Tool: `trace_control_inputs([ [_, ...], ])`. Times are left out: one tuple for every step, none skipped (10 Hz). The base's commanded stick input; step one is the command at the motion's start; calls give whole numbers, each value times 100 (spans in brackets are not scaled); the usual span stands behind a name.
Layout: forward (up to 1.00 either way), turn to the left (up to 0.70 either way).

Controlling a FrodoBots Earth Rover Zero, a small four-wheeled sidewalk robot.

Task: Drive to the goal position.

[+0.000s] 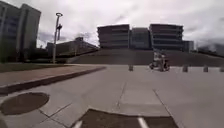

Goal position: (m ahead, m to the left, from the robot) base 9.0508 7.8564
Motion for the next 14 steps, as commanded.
trace_control_inputs([
  [100, 0],
  [100, 0],
  [100, 0],
  [100, 0],
  [100, 0],
  [100, 0],
  [100, 0],
  [100, 0],
  [100, 0],
  [100, 0],
  [100, 0],
  [100, 0],
  [100, 0],
  [100, 0],
])
